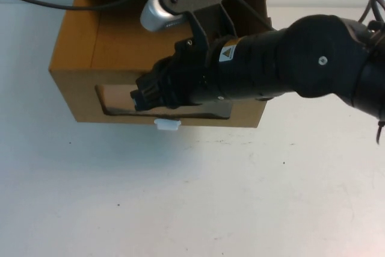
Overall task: Close the shoe box
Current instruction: Close the shoe box with your right arm
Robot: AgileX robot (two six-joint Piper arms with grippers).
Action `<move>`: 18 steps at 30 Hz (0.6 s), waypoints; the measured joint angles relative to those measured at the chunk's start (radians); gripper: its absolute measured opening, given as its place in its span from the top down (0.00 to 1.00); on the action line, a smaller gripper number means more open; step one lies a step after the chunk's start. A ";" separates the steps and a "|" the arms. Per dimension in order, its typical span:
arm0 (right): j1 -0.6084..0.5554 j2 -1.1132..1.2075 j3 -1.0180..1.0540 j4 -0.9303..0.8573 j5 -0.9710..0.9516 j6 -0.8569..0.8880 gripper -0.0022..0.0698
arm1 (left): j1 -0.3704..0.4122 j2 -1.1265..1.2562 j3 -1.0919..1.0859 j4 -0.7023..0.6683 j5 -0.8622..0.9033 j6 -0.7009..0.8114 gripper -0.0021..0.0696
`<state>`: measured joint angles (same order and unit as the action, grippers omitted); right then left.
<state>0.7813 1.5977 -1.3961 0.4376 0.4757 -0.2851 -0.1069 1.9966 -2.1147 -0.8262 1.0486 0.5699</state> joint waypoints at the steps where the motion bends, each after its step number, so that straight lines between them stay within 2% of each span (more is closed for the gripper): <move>1: 0.000 0.013 -0.014 -0.005 -0.002 0.002 0.99 | 0.000 0.000 0.000 0.000 0.003 0.000 0.98; 18: -0.092 0.131 -0.177 -0.011 -0.007 -0.002 0.99 | 0.000 0.000 -0.002 -0.002 0.019 0.000 0.98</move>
<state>0.6895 1.7283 -1.5728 0.4262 0.4687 -0.2872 -0.1069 1.9966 -2.1164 -0.8284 1.0673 0.5699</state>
